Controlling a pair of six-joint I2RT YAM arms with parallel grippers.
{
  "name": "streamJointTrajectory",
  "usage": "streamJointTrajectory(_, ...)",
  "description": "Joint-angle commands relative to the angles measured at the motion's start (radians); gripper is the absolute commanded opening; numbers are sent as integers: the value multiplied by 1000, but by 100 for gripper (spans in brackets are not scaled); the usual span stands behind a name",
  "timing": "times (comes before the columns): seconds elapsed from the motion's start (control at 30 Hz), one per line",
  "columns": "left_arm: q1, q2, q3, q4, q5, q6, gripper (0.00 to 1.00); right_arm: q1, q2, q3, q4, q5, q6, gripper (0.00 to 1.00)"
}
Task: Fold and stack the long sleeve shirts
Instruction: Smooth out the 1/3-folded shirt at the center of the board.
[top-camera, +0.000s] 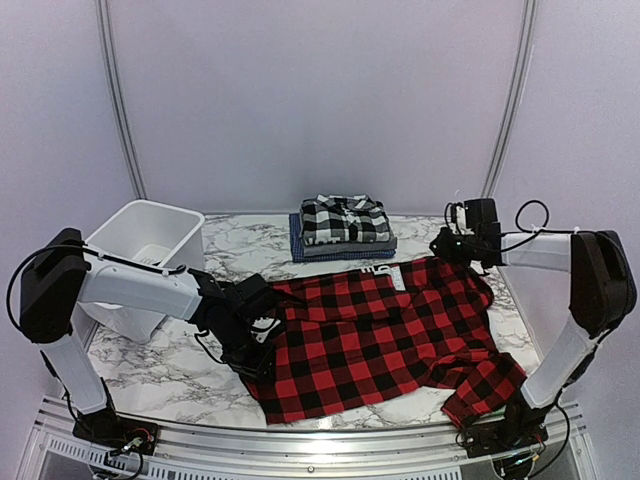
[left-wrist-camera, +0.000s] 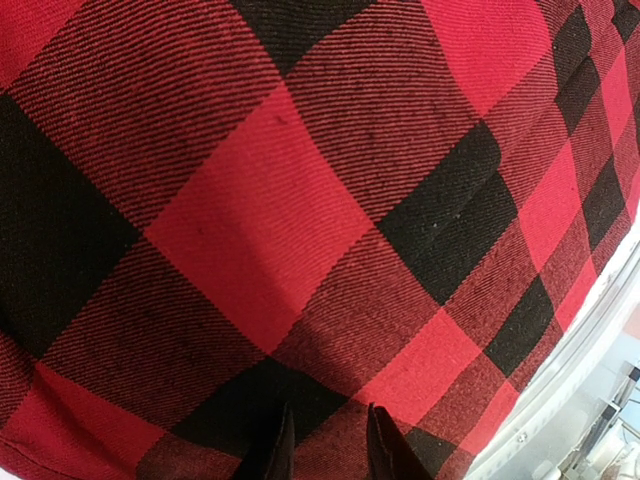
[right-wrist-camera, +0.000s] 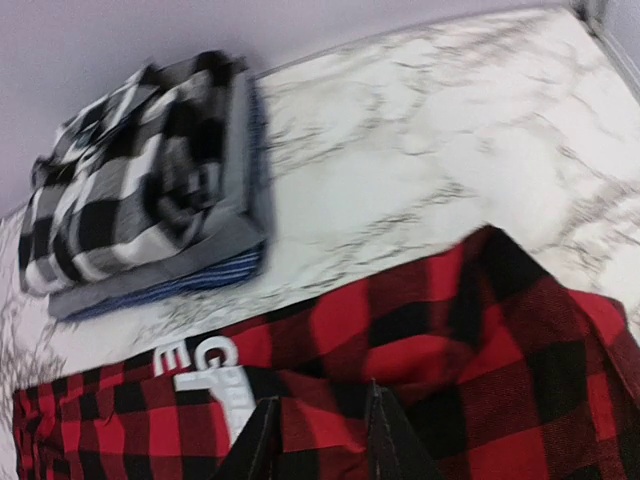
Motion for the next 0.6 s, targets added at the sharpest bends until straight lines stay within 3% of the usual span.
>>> streamJointTrajectory(0.0, 28, 54, -47, -125, -67, 16, 27, 116, 23, 51, -48, -20, -58, 21)
streamJointTrajectory(0.33, 126, 36, -97, -140, -101, 65, 28, 162, 240, 173, -74, -43, -102, 8)
streamJointTrajectory(0.57, 150, 37, -102, -142, -103, 80, 28, 96, 294, 158, -83, 67, -87, 9)
